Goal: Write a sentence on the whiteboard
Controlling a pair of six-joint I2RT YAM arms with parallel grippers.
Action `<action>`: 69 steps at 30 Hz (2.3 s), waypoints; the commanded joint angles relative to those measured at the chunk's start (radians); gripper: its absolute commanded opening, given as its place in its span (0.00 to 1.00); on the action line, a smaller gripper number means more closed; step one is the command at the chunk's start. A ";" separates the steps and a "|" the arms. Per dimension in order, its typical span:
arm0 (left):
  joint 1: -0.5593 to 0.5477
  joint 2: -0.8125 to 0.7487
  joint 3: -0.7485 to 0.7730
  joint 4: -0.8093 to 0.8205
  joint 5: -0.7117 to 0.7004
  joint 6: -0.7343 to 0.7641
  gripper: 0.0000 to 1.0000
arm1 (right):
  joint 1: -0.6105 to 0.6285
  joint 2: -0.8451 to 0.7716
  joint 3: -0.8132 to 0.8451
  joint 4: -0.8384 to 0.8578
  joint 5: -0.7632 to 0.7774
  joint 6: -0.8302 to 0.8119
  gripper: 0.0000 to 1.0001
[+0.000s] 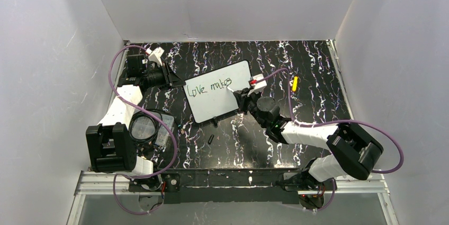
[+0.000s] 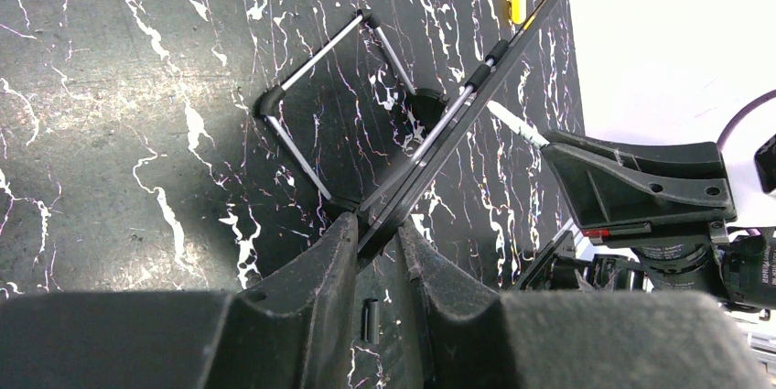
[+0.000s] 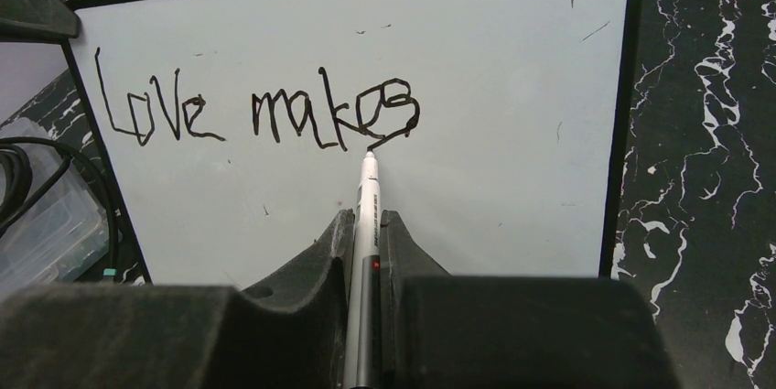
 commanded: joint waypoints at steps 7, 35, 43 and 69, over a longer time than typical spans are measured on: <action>-0.005 -0.009 0.025 -0.007 0.041 -0.010 0.20 | 0.004 -0.083 0.007 -0.038 0.025 -0.006 0.01; -0.005 -0.006 0.025 -0.007 0.039 -0.008 0.19 | -0.097 -0.086 0.060 -0.024 -0.008 -0.074 0.01; -0.005 -0.003 0.023 -0.007 0.041 -0.007 0.19 | -0.104 -0.050 0.074 -0.005 0.002 -0.079 0.01; -0.005 -0.002 0.026 -0.006 0.044 -0.009 0.19 | -0.106 -0.083 -0.026 -0.056 -0.008 -0.010 0.01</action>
